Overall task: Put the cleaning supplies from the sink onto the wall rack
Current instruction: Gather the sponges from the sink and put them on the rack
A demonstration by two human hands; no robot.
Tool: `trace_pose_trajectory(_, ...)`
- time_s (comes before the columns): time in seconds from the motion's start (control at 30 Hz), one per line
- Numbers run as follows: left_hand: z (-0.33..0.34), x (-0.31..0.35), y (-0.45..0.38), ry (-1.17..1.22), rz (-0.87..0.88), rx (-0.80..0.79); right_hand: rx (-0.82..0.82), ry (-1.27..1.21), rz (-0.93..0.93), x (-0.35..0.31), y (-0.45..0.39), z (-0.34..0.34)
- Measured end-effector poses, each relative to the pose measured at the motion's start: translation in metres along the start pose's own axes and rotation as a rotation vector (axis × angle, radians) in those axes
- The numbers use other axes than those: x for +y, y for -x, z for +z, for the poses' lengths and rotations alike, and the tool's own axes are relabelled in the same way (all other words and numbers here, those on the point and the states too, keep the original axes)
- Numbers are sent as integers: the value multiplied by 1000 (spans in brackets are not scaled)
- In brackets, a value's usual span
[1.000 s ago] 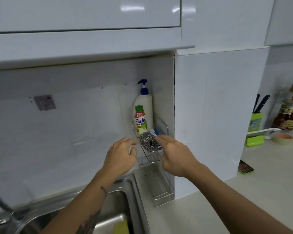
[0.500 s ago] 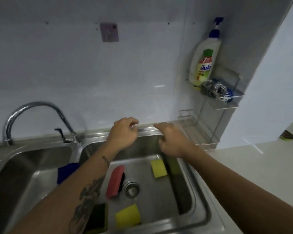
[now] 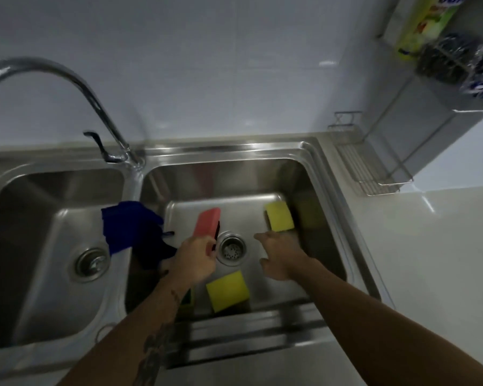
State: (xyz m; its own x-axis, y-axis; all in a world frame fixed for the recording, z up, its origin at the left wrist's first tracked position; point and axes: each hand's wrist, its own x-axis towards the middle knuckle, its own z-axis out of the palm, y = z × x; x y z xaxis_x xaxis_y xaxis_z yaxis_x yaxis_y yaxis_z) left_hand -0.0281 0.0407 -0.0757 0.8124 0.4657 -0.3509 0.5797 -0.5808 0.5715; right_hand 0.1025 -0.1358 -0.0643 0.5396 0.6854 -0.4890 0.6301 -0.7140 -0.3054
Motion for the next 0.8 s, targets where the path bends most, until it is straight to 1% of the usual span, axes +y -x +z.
trace_pose_trajectory(0.1, 17, -23, 3, -112, -192, 81, -119, 74, -71, -2, -17, 31)
trace_pose_trajectory(0.17, 26, -40, 2, -119, -343, 69, -176, 138, -134, -3, -31, 51)
trace_pose_trajectory(0.23, 34, -56, -1, -105, -453, -25, -224, 210, -205, -5, -44, 67)
trace_pose_trajectory(0.33, 46, -69, -7, -191, -558, -169, -293, 304, -321, -8, -61, 86)
trace_pose_trajectory(0.4, 52, -74, -10, -226, -597, -226, -297, 376, -391, -8, -66, 99)
trace_pose_trajectory(0.47, 58, -79, -12, -215, -617, -274, -274, 430, -418, -8, -67, 112)
trace_pose_trajectory(0.6, 63, -82, -15, -241, -604, -301, -241, 474, -372, -6, -61, 116)
trace_pose_trajectory(0.67, 59, -76, -15, -229, -614, -371, -196, 480, -311, -3, -59, 110)
trace_pose_trajectory(0.73, 56, -66, -15, -206, -606, -461, -140, 388, -167, 8, -56, 99)
trace_pose_trajectory(0.8, 53, -51, -18, -132, -579, -548, -53, 201, 19, 23, -53, 82)
